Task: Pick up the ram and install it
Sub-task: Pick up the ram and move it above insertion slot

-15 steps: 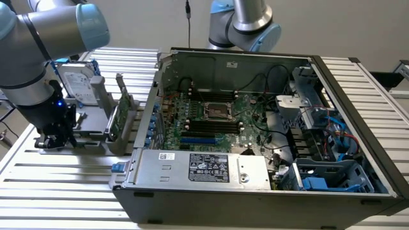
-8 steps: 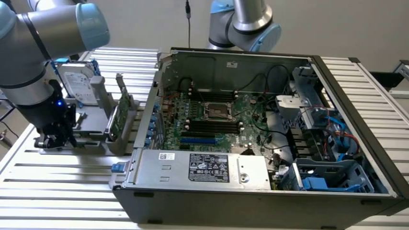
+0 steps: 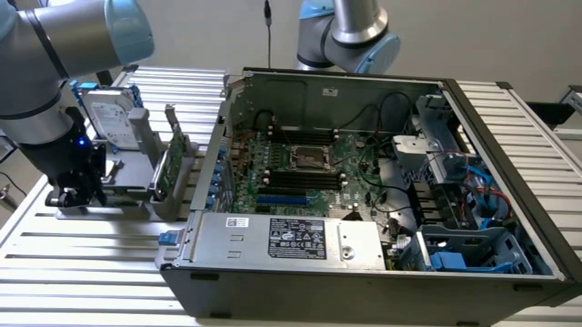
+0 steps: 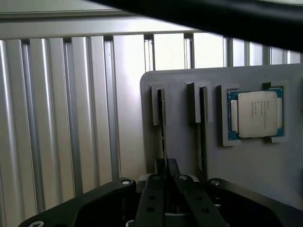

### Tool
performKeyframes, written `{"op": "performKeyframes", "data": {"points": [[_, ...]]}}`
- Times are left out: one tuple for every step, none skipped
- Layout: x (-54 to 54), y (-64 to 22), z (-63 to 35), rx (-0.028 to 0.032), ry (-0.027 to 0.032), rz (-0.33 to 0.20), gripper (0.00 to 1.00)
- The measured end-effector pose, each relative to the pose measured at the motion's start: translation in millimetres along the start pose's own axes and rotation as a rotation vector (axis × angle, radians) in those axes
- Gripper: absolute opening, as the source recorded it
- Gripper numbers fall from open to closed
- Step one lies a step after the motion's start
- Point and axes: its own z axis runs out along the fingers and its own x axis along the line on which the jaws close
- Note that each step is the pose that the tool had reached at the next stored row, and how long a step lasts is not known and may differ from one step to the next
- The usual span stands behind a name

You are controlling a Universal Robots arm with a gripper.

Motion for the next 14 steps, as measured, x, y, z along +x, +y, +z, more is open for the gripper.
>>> {"op": "performKeyframes", "data": {"points": [[-0.1,0.1,-1.9,0.0000,0.0000,0.000,0.14],[-0.1,0.1,-3.8,0.0000,-0.0001,0.000,0.14],[-0.2,0.2,-6.0,-0.0001,0.0000,0.000,0.14],[-0.3,0.3,-8.4,-0.0002,0.0001,0.000,0.14],[-0.4,0.4,-10.7,-0.0001,0.0001,0.000,0.14],[-0.4,0.5,-13.2,0.0000,0.0000,0.000,0.14],[-0.5,0.5,-16.0,0.0000,0.0000,0.000,0.14],[-0.7,0.7,-19.3,-0.0001,0.0000,0.000,0.14],[-0.8,0.8,-22.7,0.0000,0.0000,0.000,0.14],[-0.9,0.9,-26.6,0.0001,0.0000,0.000,0.14],[-1.0,1.1,-31.1,-0.0001,0.0000,0.000,0.14],[-1.2,1.2,-35.9,-0.0001,0.0001,0.000,0.14],[-1.4,1.3,-40.3,0.0000,0.0000,0.000,0.14],[-1.5,1.4,-44.8,-0.0001,0.0000,0.000,0.14]]}}
